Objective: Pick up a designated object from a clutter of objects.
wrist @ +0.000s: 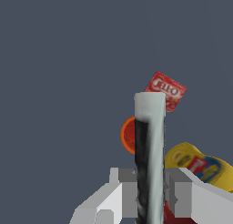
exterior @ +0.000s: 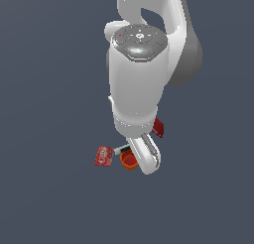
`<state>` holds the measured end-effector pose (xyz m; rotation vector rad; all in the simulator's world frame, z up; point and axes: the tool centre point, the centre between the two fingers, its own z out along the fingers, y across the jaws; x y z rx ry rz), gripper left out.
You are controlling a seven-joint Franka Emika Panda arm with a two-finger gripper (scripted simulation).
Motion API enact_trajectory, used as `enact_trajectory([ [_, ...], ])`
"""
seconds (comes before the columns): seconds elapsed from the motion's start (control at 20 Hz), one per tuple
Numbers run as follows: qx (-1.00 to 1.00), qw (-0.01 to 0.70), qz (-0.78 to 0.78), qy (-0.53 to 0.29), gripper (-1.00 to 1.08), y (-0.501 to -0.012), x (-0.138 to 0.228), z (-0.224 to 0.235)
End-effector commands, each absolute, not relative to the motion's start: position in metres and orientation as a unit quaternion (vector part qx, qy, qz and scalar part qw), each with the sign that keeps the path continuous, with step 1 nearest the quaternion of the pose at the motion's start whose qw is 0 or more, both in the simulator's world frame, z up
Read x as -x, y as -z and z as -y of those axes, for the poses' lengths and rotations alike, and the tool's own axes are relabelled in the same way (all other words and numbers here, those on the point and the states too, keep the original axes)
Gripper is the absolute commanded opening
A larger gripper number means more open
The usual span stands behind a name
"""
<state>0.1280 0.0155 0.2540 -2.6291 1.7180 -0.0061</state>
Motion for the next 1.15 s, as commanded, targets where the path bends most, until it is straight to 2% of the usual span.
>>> enact_trajectory([
  [0.0,0.837,0.0,-0.547,0.002,-1.0,-0.281,-0.125,-0.029],
  [0.5,0.837,0.0,-0.547,0.001,-1.0,-0.368,-0.118,-0.072],
  [1.1,0.838,0.0,-0.546,0.0,-1.0,-0.4,-0.118,-0.089],
])
